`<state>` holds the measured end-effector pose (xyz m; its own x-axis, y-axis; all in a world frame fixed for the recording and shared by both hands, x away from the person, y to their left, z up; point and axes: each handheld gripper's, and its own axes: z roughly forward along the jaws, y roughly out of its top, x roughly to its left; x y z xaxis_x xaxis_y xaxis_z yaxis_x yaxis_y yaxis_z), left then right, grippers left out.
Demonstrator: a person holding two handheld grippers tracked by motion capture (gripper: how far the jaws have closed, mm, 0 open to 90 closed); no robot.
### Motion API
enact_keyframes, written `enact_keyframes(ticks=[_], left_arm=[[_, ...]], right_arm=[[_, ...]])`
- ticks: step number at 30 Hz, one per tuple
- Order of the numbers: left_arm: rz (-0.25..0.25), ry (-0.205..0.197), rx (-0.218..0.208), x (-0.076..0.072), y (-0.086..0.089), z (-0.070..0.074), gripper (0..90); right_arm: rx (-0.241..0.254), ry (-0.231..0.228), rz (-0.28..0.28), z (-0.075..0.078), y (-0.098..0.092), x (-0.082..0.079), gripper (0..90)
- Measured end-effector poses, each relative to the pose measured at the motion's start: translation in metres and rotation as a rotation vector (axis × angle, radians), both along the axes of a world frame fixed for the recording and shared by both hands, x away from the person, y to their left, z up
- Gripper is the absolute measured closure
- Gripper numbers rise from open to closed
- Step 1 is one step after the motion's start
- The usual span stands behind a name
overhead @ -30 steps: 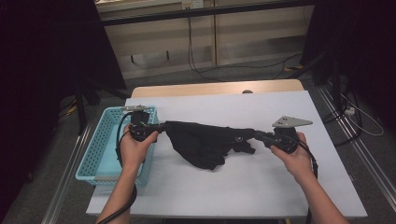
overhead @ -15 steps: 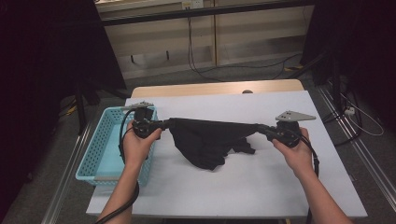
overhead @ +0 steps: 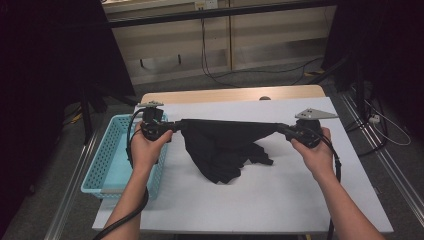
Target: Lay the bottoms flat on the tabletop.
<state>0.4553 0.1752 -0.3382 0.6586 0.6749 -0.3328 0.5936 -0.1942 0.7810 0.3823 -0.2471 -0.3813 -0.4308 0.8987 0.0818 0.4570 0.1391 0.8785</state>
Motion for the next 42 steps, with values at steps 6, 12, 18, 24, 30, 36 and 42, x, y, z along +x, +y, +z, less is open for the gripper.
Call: enact_keyframes(ticks=[6,12,18,24,30,36,42], left_arm=[[-0.009,0.019,0.005,0.022,-0.002,-0.002,87.0],[0.053,-0.069,-0.006,0.065,-0.011,0.02,87.3],[0.168,-0.089,0.049,0.09,-0.035,0.0,35.1],[0.092,-0.048,0.09,0.066,-0.048,-0.049,20.8],[0.039,-0.046,0.114,0.029,-0.052,-0.071,17.1],[0.002,-0.05,0.112,-0.001,-0.057,-0.079,15.0],[-0.035,-0.067,0.142,-0.022,-0.06,-0.083,13.3]], right_arm=[[0.0,0.021,-0.011,0.001,-0.001,0.021,86.8],[0.008,0.03,-0.1,0.014,0.004,0.074,86.9],[0.027,-0.019,-0.236,0.029,0.025,0.117,55.3],[-0.032,0.119,-0.089,-0.018,0.037,0.085,35.9],[-0.097,0.156,-0.002,-0.053,0.035,0.032,33.9],[-0.128,0.178,0.024,-0.071,0.031,-0.009,35.3],[-0.141,0.162,0.08,-0.068,0.038,-0.03,44.6]])
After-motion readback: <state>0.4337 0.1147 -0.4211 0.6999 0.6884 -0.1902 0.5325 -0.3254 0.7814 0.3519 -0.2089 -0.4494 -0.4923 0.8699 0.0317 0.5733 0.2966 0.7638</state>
